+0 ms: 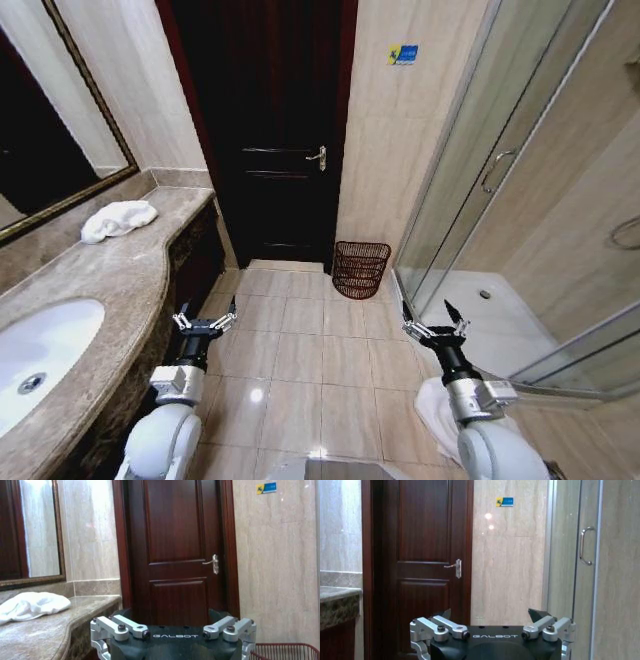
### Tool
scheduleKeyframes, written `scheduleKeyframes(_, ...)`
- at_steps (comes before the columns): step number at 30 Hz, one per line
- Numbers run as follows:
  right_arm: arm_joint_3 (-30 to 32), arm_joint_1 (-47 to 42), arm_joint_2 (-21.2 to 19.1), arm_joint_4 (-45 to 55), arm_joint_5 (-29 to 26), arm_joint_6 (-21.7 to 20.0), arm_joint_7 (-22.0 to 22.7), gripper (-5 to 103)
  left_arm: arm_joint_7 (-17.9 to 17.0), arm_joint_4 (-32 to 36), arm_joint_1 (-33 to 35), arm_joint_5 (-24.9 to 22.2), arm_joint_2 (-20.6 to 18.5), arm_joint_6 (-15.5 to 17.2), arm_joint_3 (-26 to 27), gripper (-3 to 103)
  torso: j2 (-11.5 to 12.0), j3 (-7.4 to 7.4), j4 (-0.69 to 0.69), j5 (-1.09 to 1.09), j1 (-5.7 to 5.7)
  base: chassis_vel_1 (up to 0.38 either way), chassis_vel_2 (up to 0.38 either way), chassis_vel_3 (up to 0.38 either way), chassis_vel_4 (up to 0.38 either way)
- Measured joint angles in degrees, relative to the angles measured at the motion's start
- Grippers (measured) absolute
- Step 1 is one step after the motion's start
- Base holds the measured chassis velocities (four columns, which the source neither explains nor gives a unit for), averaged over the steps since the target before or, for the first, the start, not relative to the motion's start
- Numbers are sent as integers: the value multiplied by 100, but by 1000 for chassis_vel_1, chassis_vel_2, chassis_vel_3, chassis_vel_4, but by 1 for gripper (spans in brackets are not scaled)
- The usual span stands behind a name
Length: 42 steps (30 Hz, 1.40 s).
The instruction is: Discard the used towel into the hamper.
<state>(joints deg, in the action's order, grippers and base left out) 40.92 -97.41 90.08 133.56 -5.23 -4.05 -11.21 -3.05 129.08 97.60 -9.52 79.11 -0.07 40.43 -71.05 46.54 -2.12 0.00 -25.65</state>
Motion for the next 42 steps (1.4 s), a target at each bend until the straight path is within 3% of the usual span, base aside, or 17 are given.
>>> scheduleKeyframes(42, 1, -3, 43, -9, -51, 202, 95, 100, 116, -157, -35, 4, 6, -198, -8, 100, 0, 0, 0, 0, 0, -57, 79, 80, -59)
